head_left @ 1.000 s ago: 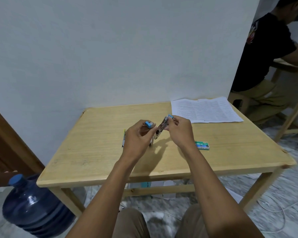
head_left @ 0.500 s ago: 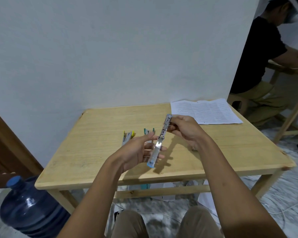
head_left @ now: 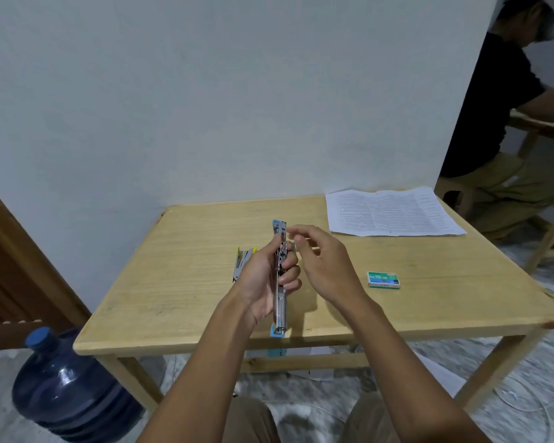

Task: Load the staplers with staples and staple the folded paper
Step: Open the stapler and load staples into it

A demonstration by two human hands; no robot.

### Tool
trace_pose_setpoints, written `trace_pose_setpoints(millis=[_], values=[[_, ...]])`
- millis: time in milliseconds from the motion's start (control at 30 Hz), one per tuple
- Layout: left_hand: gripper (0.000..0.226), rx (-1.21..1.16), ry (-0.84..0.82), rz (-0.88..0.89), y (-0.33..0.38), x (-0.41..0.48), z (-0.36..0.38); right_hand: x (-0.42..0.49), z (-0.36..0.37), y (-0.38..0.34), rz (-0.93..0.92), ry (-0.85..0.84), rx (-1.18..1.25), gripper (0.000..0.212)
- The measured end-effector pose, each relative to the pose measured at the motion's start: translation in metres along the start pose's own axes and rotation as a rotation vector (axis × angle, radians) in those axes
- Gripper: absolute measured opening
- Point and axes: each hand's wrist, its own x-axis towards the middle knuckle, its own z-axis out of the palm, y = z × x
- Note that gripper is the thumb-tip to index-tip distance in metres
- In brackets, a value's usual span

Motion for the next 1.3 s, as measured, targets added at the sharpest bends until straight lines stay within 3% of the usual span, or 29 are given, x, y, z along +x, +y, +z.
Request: trace_pose_setpoints(millis=[300, 967, 1300], values=[[0.057, 0.119, 0.012, 0.015, 0.001, -0.003, -0.008, -0.005, 0.009, -0.007, -0.062, -0.010, -0.103, 0.027], [0.041, 0.069, 0.103, 0.026, 0.001, -0.005, -0.004, -0.016, 0.018, -0.009, 0.003, -0.017, 0.104, 0.007], [0.036, 0.038, 0.178, 0.018, 0.005, -0.005, -0.004, -0.025, 0.022, -0.003, -0.148, 0.116, 0.039, 0.008]])
